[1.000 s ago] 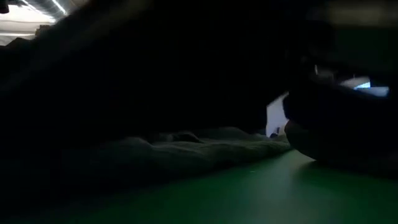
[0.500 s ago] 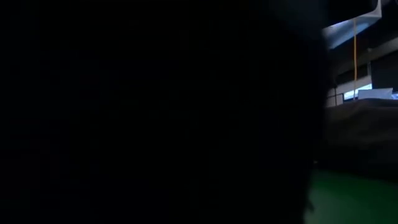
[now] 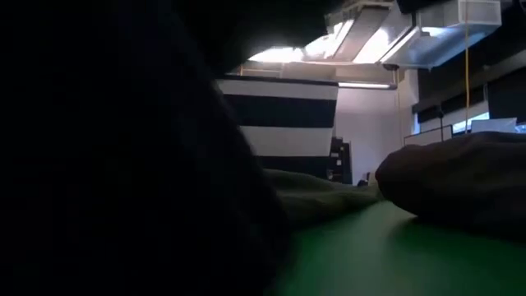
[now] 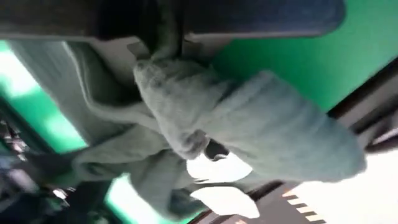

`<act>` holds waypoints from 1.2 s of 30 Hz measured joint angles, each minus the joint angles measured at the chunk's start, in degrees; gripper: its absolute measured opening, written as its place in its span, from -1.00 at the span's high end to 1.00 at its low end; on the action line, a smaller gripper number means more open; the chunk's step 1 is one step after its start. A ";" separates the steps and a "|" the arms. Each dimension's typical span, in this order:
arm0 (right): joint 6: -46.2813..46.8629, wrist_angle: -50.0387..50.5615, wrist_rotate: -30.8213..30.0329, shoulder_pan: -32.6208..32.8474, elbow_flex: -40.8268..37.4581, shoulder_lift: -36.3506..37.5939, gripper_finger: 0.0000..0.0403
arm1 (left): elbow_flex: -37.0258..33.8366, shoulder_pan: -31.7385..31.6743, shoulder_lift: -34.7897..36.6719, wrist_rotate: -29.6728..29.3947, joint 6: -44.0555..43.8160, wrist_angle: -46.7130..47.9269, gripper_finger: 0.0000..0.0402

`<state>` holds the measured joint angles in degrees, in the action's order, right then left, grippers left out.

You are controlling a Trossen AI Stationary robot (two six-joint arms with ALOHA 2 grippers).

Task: Fold laundry
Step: Fold the green polo shirt

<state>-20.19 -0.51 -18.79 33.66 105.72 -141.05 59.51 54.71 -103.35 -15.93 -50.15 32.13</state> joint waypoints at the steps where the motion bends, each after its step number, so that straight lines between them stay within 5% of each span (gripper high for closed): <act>1: 1.68 1.04 0.07 0.01 1.06 0.00 0.88 | 0.02 0.62 0.00 0.33 -1.49 -0.12 1.00; 7: 5.93 9.25 0.94 0.49 6.89 0.07 0.96 | 1.23 3.60 0.00 -1.14 -6.50 -2.27 1.00; 21: 9.02 9.98 5.93 0.38 7.73 0.22 0.99 | 3.13 8.75 0.00 -10.19 -15.48 -11.23 1.00; 27: 13.10 10.58 12.39 0.91 7.68 0.77 0.99 | 3.13 9.39 -0.02 -12.22 -17.27 -18.95 1.00; 36: 15.42 10.72 11.96 2.82 7.00 4.87 0.99 | 3.15 10.21 -0.02 -15.07 -15.05 -26.37 1.00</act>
<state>-4.76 10.21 -6.83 36.48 112.72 -136.18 62.65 64.92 -103.37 -31.00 -65.20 5.76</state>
